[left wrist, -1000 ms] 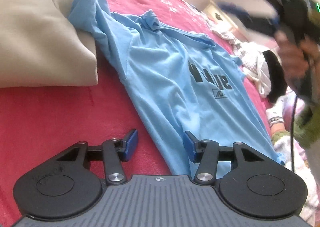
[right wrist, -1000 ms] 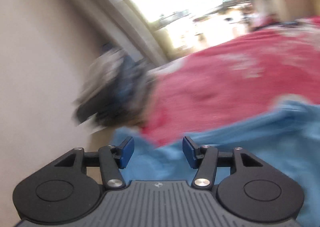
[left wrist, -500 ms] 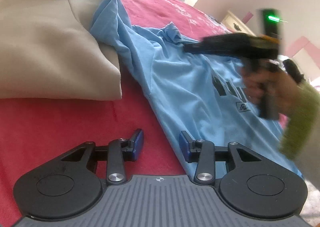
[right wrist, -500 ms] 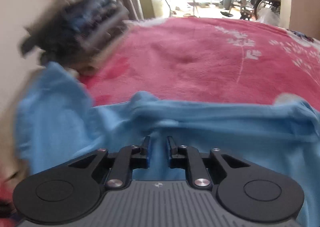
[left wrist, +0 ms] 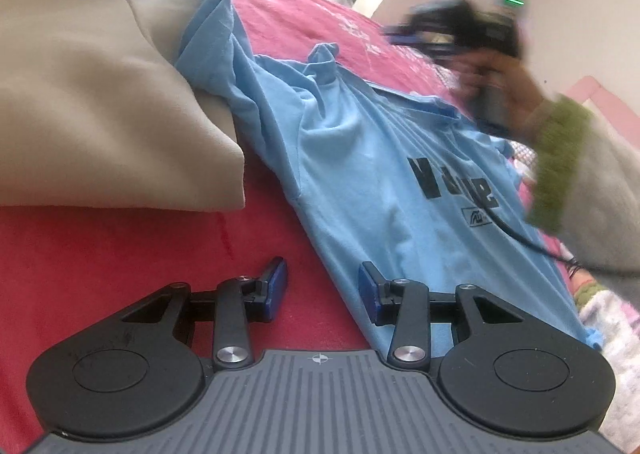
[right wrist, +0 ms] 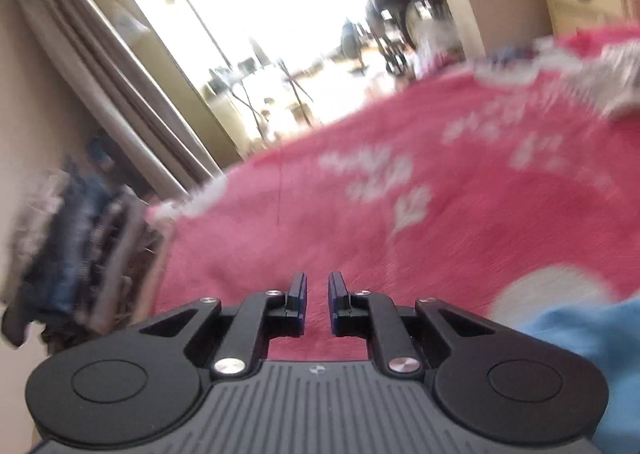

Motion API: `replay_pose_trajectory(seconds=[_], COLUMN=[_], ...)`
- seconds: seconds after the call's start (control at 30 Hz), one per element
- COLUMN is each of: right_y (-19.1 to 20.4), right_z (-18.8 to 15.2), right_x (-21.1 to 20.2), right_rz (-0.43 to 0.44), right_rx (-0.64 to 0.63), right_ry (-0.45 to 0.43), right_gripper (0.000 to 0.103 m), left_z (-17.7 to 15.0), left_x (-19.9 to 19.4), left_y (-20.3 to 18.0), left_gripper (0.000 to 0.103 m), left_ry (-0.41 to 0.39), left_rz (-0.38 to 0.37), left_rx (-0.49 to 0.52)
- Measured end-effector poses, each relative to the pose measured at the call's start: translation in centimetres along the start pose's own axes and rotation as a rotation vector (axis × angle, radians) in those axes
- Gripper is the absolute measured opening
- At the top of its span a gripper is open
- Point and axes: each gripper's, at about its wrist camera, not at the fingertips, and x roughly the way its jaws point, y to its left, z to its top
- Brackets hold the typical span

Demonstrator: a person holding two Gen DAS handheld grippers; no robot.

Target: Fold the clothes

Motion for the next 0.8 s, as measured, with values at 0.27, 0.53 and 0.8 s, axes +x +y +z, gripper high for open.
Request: replay_pose_trajectory(seconds=[0.27,0.53,0.8], right_y=[-5.0,-9.8,-16.0], right_z=[-2.5,-2.8,-0.3], right_x=[-5.4,1.4,-3.0], right_rz=[-0.061,-0.120,-0.204], right_rx=[-0.083,0.136,0.559], right_ry=[0.153,0.152,-0.093], right_gripper=[0.014,0.008,0.015], left_z=[-0.1,-0.4,-0.2], left_x=[0.0,0.4,0.6], left_y=[-0.4,-0.7,-0.2], left_gripper=[0.041,0.041,0.042], left_ry=[0.008,-0.004,-0.016], left_rz=[0.030,0.034,0.001], left_rx=[-0.010,0.031,0.034])
